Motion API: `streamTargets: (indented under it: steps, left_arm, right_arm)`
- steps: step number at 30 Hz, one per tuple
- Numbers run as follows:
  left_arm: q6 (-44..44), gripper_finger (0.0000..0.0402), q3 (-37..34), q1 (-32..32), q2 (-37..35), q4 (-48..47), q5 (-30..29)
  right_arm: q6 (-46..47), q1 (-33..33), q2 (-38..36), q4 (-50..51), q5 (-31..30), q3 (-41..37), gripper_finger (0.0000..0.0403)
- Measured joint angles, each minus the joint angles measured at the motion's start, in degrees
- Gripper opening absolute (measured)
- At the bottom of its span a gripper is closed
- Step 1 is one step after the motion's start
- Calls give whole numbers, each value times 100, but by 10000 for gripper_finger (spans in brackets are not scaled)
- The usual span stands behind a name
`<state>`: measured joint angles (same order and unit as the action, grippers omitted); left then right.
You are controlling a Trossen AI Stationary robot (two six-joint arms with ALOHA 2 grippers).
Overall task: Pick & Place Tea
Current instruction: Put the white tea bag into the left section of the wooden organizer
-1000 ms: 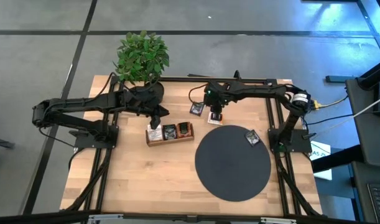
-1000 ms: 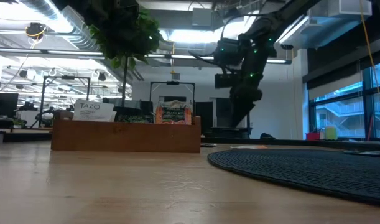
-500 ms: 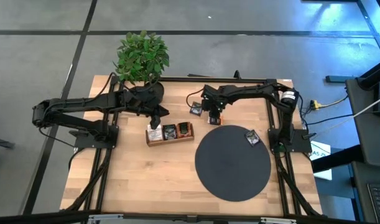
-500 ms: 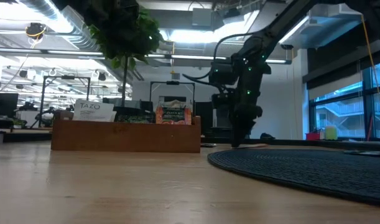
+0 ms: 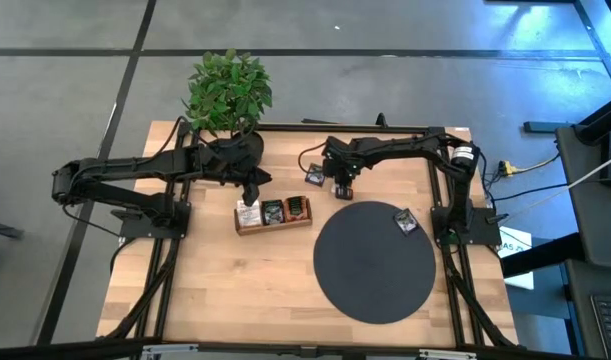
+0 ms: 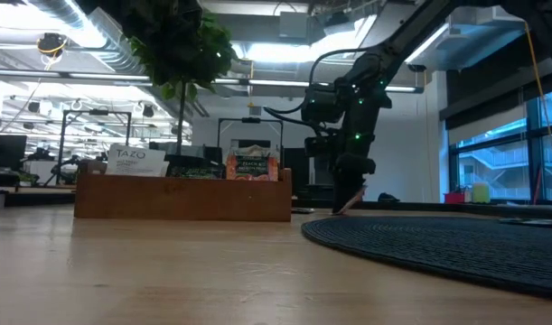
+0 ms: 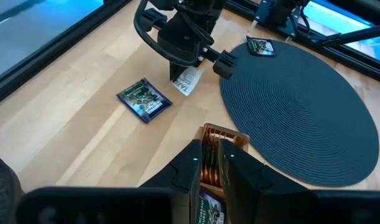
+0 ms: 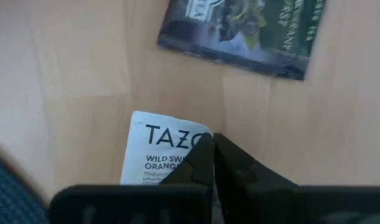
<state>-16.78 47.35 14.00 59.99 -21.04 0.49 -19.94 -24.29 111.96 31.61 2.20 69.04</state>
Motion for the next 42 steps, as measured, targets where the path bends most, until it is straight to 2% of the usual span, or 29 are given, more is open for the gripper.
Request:
streamTargets:
  steps: [6, 10, 18, 23, 27, 33, 42]
  left_arm:
    - [-59, 50, 0, 0, 0, 0, -10]
    - [-351, 53, 0, -2, 0, 2, -9]
    - [-1559, 57, 0, -2, 2, 54, -119]
    - [-2039, 89, 3, -43, 67, 478, -74]
    - [-2157, 132, 7, -260, 416, 1156, 262]
    - [-2803, 185, 7, -597, 1132, 1964, 377]
    - [-3202, 193, 6, -914, 1755, 2443, 463]
  right_arm:
    - [196, 3, -70, -5, -39, -15, 13]
    - [613, 20, -493, 70, -183, -46, 5]
    - [1918, 479, -2044, -46, -1328, -21, 4]
    - [2271, 1207, -2612, -808, -1846, -16, 5]
    - [2271, 1772, -2542, -1273, -1907, -11, 3]
    - [2314, 2411, -2180, -1586, -2147, -13, 4]
    - [2740, 2854, -1980, -1673, -2257, -15, 4]
